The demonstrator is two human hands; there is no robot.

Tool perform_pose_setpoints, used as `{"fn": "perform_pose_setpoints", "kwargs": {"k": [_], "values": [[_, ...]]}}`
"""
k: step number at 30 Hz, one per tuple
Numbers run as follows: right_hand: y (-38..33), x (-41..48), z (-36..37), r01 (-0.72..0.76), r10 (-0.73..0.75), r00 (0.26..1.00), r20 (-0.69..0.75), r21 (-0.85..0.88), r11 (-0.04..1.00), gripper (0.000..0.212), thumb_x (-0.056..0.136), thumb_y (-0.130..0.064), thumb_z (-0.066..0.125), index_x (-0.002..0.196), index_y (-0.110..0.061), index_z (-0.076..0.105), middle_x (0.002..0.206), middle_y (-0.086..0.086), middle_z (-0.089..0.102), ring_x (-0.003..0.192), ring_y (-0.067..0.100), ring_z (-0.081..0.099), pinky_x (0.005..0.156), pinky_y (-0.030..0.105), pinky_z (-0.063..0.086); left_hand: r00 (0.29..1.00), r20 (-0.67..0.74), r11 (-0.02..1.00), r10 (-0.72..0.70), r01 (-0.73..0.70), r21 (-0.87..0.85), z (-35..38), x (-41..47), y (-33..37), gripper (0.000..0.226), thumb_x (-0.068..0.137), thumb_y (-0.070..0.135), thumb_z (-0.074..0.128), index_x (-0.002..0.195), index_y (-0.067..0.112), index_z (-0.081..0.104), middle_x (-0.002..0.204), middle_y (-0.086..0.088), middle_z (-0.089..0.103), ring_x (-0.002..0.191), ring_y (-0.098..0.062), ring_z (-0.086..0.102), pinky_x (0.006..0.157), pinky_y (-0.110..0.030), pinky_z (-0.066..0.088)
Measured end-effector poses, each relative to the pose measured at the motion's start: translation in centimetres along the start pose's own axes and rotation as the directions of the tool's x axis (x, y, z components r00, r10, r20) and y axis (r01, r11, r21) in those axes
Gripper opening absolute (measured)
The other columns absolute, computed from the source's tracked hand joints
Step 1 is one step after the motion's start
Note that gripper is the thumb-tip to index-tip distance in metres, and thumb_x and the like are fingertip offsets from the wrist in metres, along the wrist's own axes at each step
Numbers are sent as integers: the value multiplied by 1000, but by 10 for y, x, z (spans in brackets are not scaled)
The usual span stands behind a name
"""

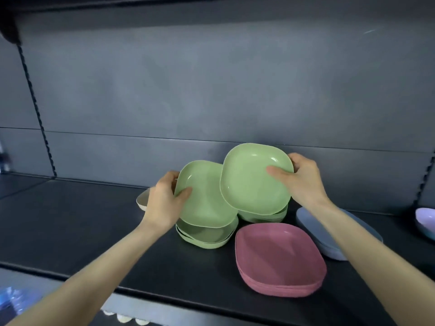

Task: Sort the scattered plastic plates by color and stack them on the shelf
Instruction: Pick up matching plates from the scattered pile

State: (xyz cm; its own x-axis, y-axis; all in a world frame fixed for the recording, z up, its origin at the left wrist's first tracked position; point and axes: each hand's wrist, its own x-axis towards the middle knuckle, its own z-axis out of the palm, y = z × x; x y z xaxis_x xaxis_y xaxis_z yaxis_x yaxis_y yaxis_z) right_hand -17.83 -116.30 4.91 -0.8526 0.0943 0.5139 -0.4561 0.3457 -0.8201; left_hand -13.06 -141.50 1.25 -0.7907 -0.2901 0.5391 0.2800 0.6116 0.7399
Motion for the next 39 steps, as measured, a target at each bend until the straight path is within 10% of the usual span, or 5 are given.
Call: {"fn": "perform_pose_setpoints", "kwargs": {"k": [12, 23, 32, 39], "values": [[26, 28, 34, -109, 127, 984, 122, -150, 983, 14, 74, -18, 77, 75, -18, 63, 73, -4, 65, 66, 12, 58, 56, 23, 42, 948, 291, 991, -128, 110, 79, 19, 36, -52, 22, 78, 12, 70, 90, 24, 57, 76, -5, 63, 77, -22, 61, 59, -23, 45], [10, 8, 45, -148, 170, 984, 53, -288, 946, 13, 74, -18, 76, 82, -12, 67, 78, 3, 69, 71, 17, 62, 60, 29, 49, 832, 552, 943, -55, -139, 304, 17, 40, -70, 22, 78, 32, 68, 87, 20, 52, 86, 3, 54, 81, -20, 53, 62, -28, 36], [3, -10, 64, -177, 214, 975, 66, -359, 916, 17, 73, -18, 77, 79, -22, 61, 81, -3, 67, 76, 15, 61, 62, 23, 47, 795, 606, 999, 36, -53, 11, -1, 37, -83, 35, 93, 51, 39, 84, 25, 59, 71, 8, 61, 74, -16, 58, 76, -34, 51], [2, -20, 101, -187, 310, 918, 246, -422, 887, 26, 73, -21, 76, 94, -12, 64, 88, 5, 70, 79, 20, 66, 69, 29, 53, 747, 664, 996, 26, 38, -82, -4, 30, -80, 30, 87, 46, 58, 97, 18, 58, 81, 8, 64, 71, -16, 63, 51, -29, 54]]}}
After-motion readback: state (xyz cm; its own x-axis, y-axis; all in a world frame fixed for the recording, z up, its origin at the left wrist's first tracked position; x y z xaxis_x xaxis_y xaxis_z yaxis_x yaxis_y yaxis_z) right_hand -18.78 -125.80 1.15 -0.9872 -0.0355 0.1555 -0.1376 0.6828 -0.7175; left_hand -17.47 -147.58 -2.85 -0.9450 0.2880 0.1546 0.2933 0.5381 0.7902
